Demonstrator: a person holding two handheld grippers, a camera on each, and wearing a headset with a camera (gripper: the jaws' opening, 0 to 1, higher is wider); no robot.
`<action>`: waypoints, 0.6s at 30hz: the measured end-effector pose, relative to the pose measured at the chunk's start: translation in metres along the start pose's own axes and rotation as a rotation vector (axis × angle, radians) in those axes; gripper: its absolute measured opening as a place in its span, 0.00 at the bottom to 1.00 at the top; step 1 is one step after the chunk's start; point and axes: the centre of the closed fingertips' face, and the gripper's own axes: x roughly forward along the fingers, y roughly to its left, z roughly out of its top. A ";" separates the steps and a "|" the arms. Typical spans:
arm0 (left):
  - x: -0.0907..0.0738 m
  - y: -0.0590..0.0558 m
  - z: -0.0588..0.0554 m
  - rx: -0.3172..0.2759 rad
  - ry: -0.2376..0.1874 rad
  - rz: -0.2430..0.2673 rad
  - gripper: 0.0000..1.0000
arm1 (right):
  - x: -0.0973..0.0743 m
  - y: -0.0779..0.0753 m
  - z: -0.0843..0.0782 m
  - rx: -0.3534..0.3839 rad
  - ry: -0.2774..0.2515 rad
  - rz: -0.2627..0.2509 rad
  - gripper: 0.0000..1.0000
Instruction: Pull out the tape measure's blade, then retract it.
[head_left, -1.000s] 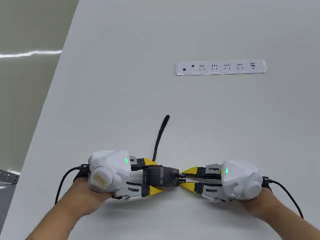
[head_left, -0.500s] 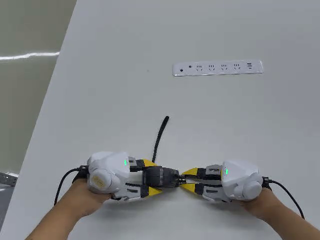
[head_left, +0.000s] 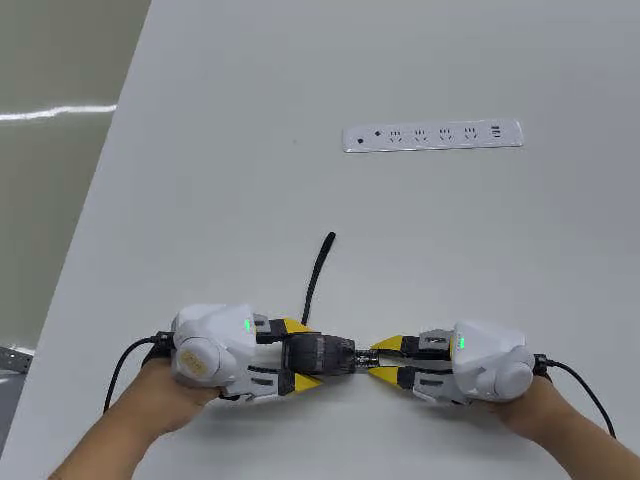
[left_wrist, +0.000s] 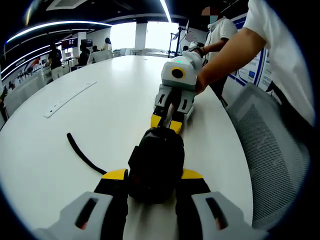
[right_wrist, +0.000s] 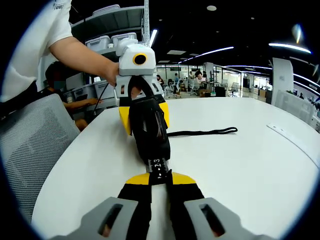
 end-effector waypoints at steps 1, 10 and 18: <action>0.000 0.000 0.000 0.000 0.000 0.000 0.33 | -0.001 0.000 -0.001 0.001 0.000 0.000 0.11; 0.001 0.000 0.000 0.003 0.000 -0.001 0.33 | -0.013 -0.002 -0.007 0.008 0.007 -0.006 0.11; 0.001 0.001 0.001 -0.007 -0.005 0.000 0.33 | -0.024 -0.005 -0.011 0.018 0.010 -0.015 0.11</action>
